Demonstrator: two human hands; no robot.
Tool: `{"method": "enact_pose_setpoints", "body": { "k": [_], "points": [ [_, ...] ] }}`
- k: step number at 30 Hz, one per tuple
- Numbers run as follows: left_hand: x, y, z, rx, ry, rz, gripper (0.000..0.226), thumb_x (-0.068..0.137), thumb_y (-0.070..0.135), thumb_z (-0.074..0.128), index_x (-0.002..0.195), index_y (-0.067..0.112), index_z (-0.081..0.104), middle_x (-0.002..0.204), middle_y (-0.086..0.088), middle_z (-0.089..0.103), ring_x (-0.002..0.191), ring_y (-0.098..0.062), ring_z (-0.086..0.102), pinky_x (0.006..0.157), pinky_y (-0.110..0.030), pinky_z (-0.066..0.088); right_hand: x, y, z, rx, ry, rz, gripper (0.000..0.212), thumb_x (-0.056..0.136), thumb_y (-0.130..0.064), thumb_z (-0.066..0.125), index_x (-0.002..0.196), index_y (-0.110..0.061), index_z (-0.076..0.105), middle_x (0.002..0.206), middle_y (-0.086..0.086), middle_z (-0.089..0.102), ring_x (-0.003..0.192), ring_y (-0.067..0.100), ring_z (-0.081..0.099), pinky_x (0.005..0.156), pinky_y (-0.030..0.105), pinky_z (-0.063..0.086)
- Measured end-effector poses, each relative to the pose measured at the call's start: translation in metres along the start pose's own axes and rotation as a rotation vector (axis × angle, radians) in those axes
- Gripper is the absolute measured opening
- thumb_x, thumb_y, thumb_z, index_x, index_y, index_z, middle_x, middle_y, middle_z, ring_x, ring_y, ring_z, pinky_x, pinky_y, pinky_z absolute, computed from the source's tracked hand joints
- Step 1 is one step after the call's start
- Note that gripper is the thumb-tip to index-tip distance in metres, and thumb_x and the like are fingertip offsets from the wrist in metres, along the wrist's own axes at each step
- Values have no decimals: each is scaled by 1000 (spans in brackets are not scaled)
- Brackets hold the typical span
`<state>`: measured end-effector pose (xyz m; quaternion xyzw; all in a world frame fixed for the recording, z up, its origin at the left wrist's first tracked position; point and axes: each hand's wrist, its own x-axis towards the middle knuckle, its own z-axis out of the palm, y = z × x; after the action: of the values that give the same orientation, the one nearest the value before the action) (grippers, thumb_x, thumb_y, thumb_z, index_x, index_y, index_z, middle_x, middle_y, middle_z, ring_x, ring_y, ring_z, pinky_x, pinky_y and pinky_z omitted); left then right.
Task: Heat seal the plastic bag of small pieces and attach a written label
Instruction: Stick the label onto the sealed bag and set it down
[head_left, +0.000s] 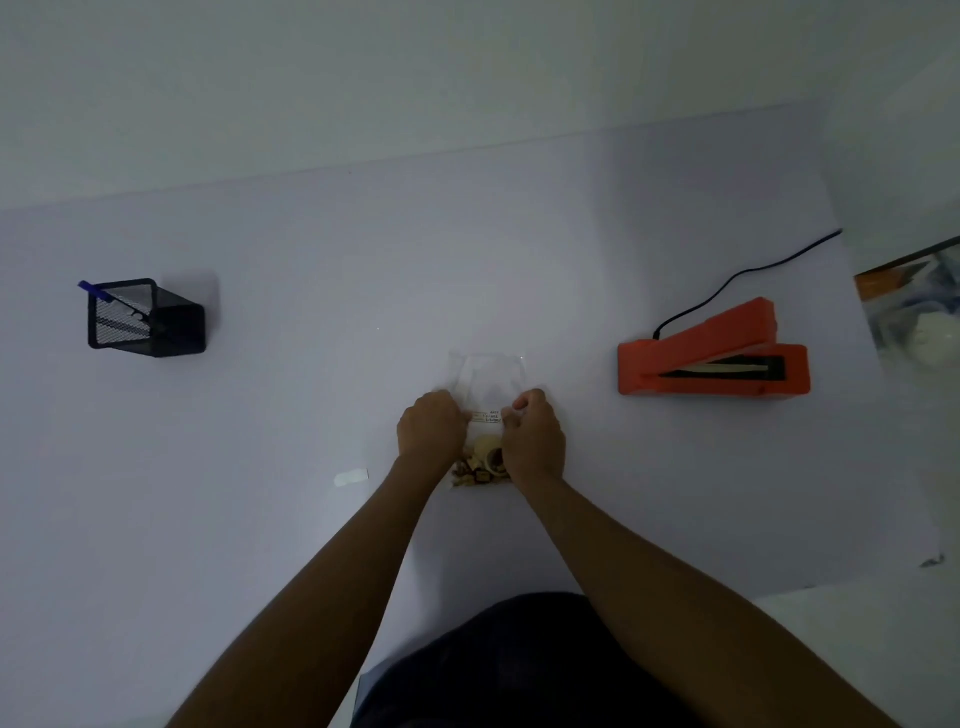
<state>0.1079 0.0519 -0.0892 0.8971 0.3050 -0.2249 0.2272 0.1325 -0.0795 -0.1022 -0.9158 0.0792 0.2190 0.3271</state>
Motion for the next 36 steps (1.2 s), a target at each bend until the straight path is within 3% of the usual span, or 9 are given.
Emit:
{"method": "enact_pose_setpoints", "body": {
  "k": [3, 5, 8, 10, 18, 23, 26, 30, 36],
  "points": [
    [-1, -3, 1, -29, 23, 29, 29, 95, 35, 55, 82, 10, 63, 82, -5, 67, 76, -25, 68, 63, -31, 50, -1, -3, 1, 9, 18, 15, 5, 99, -19, 56, 96, -18, 52, 93, -2, 57, 84, 23, 61, 67, 29, 41],
    [-2, -2, 2, -66, 40, 24, 41, 92, 49, 55, 77, 12, 60, 74, -3, 65, 70, -24, 67, 60, -31, 50, -3, -5, 1, 28, 31, 17, 7, 99, -19, 55, 94, -19, 49, 92, -3, 55, 83, 23, 61, 66, 29, 39],
    [-5, 3, 3, -42, 71, -9, 58, 80, 73, 57, 78, 15, 59, 71, 1, 61, 63, -19, 62, 54, -29, 44, -5, -6, 0, 58, 19, 37, 21, 95, -37, 61, 100, -21, 48, 96, -3, 57, 82, 20, 59, 66, 29, 40],
    [-6, 5, 4, -24, 84, -25, 54, 83, 68, 59, 83, 13, 60, 77, -1, 63, 67, -21, 63, 56, -29, 43, -6, -6, 2, 55, 14, 27, 28, 91, -40, 65, 104, -21, 49, 100, -2, 58, 82, 17, 56, 67, 29, 41],
    [-5, 1, 5, -38, 71, -15, 33, 94, 44, 58, 91, 12, 64, 90, -6, 70, 80, -26, 67, 70, -36, 54, -3, -5, 0, 59, 32, 33, 18, 96, -21, 62, 97, -21, 44, 98, 5, 64, 83, 24, 60, 66, 28, 39],
    [-21, -2, 4, -192, 102, -2, 20, 98, 28, 54, 104, 9, 54, 100, -8, 65, 86, -26, 64, 68, -34, 49, -5, 1, -9, 175, -23, 16, 16, 95, -13, 63, 98, -18, 47, 94, 7, 62, 82, 23, 60, 66, 26, 41],
    [-42, -7, 7, -309, 149, -71, 25, 101, 33, 46, 109, 10, 49, 102, -10, 63, 88, -29, 64, 72, -38, 51, -11, 13, -23, 228, -52, 10, 13, 96, -17, 63, 102, -12, 54, 90, 7, 64, 82, 23, 62, 68, 26, 45],
    [-60, -25, 21, -412, 37, -162, 34, 100, 38, 46, 114, 8, 52, 105, -13, 67, 92, -30, 64, 78, -40, 53, -31, 36, -42, 189, -100, 36, 24, 97, -23, 64, 115, -8, 60, 97, 1, 64, 87, 17, 61, 67, 19, 42],
    [-63, -29, 29, -555, -48, -115, 31, 97, 24, 57, 123, 6, 54, 113, -12, 68, 91, -18, 61, 72, -26, 46, -40, 32, -35, 216, -220, 65, 41, 89, -16, 75, 127, -10, 61, 103, 2, 64, 92, 15, 63, 81, 28, 52]
  ]
}}
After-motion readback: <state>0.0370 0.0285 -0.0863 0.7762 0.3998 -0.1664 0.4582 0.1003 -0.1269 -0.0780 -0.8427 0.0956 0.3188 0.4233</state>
